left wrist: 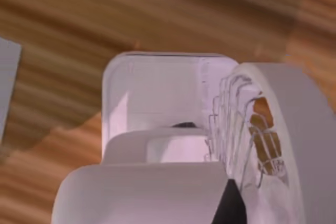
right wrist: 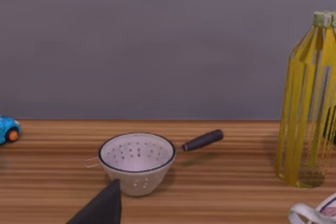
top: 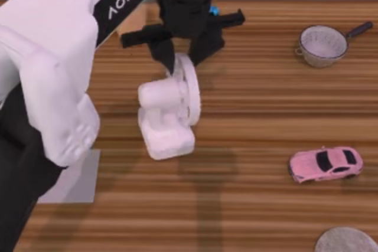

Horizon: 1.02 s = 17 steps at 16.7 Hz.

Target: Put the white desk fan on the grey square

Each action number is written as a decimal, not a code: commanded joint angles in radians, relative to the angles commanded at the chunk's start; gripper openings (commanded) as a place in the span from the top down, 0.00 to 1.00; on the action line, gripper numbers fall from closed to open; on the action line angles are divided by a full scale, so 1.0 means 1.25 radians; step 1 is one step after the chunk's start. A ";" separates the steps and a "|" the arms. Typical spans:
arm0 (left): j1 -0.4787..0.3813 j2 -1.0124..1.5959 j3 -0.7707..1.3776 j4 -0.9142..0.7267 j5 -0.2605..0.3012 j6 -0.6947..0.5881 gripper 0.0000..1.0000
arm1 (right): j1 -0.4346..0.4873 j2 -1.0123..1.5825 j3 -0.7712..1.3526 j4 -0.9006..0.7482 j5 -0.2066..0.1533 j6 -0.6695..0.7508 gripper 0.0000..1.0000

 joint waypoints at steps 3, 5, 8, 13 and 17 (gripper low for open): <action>0.054 -0.094 -0.138 0.053 0.041 0.248 1.00 | 0.000 0.000 0.000 0.000 0.000 0.000 0.00; 0.093 -0.164 -0.238 0.090 0.070 0.434 1.00 | 0.000 0.000 0.000 0.000 0.000 0.000 0.00; 0.154 -0.274 -0.393 0.144 0.112 0.731 1.00 | 0.000 0.000 0.000 0.000 0.000 0.000 0.00; 0.250 -0.453 -0.641 0.216 0.174 1.225 1.00 | 0.000 0.000 0.000 0.000 0.000 0.000 0.00; 0.314 -0.574 -0.810 0.254 0.211 1.558 1.00 | 0.000 0.000 0.000 0.000 0.000 0.000 0.00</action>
